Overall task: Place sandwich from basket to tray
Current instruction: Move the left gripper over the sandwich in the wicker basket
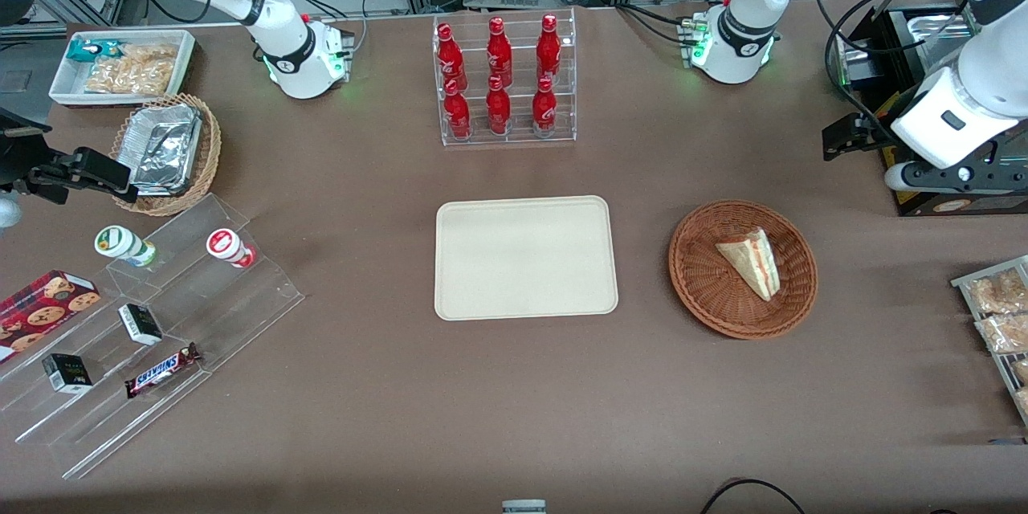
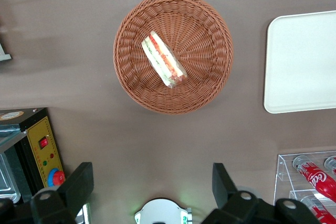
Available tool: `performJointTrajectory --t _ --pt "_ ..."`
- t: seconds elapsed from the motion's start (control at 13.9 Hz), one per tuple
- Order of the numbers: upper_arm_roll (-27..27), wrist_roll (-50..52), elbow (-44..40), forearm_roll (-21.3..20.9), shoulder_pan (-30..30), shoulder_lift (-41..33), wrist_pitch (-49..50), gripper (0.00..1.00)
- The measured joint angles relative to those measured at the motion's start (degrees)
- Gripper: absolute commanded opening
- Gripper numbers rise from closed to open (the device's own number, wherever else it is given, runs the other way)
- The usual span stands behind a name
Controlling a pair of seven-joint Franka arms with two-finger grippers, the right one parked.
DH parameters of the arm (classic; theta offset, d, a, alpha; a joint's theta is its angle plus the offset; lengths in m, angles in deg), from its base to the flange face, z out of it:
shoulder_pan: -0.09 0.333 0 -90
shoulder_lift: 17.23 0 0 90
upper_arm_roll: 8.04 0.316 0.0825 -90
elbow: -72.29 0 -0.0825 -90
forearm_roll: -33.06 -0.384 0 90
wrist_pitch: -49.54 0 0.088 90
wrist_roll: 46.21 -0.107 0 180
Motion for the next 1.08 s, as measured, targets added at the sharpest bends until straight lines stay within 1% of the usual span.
performJointTrajectory --t 0.29,0.5,0.72,1.08 --pt "-0.56 -0.15 0.92 -0.08 -0.01 0.13 0.01 1.0" --pt "-0.97 -0.21 4.81 -0.08 -0.17 1.58 -3.57 1.0" --pt "-1.03 -0.23 11.35 -0.09 -0.18 3.92 -12.27 1.0" --pt "-0.98 -0.28 25.95 -0.1 -0.13 5.61 -32.83 1.0"
